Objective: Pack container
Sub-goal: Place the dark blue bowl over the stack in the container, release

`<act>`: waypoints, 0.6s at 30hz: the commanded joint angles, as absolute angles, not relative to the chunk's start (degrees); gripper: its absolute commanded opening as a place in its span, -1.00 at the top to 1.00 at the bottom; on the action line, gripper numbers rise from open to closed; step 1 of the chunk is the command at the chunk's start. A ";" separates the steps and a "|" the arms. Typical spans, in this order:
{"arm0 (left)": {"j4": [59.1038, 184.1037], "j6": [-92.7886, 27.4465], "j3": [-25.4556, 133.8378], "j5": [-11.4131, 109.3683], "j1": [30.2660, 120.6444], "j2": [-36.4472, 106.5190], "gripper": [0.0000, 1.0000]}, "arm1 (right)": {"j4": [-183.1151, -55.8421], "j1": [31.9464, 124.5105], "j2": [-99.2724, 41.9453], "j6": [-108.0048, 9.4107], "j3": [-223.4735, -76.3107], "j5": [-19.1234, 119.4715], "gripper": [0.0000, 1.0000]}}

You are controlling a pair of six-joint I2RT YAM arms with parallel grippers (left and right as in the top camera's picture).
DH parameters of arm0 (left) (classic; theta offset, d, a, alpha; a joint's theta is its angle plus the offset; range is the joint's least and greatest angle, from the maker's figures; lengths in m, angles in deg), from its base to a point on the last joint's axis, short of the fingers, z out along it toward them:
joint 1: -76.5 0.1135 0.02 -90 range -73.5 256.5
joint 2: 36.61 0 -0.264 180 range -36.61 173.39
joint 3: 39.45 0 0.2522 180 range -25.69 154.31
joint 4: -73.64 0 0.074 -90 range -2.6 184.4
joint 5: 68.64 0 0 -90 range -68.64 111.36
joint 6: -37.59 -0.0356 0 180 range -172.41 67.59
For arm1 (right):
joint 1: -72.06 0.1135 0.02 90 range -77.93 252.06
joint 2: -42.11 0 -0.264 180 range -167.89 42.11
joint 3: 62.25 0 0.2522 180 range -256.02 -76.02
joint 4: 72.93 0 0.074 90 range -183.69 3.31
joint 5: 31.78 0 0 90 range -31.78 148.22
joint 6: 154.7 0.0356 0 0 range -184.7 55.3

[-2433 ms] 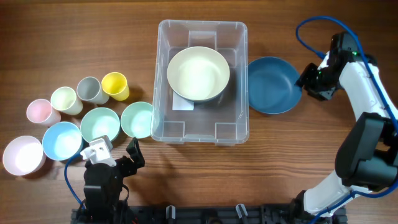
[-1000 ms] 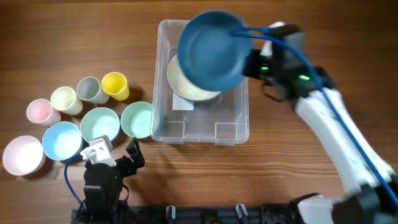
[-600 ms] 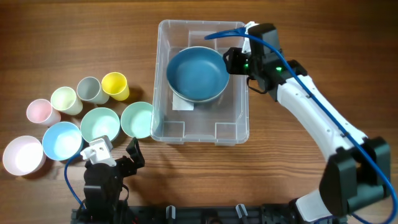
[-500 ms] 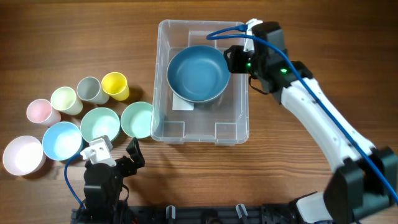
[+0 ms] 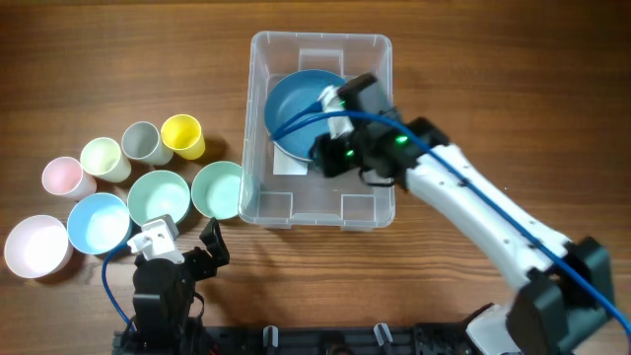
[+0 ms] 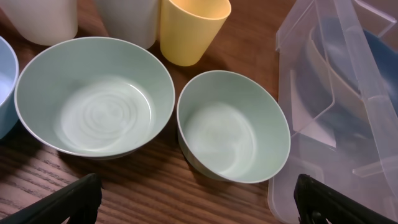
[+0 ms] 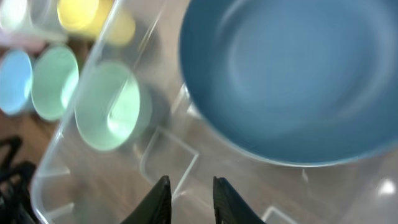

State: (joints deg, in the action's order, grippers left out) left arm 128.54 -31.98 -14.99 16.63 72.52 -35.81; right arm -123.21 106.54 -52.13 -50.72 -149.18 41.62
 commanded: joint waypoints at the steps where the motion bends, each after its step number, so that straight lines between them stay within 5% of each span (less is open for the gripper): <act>1: 128.43 -32.27 -15.40 17.07 72.93 -36.14 -0.99 | -121.41 109.36 -58.73 -52.60 -149.38 43.63 0.60; 7: 128.43 -32.27 -15.40 17.07 72.93 -36.14 -0.99 | -118.37 108.99 -66.47 -52.01 -149.51 41.60 0.73; 10: 128.43 -32.27 -15.40 17.07 72.93 -36.14 -0.99 | -113.46 107.16 -66.09 -52.01 -149.62 41.86 0.46; 18: 128.43 -32.27 -15.40 17.07 72.93 -36.14 -0.99 | -110.64 101.65 -64.00 -51.70 -151.72 36.57 0.31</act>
State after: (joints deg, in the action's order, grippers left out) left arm 128.54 -31.98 -14.99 16.61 72.52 -35.81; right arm -109.09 103.94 -66.73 -50.54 -149.16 41.27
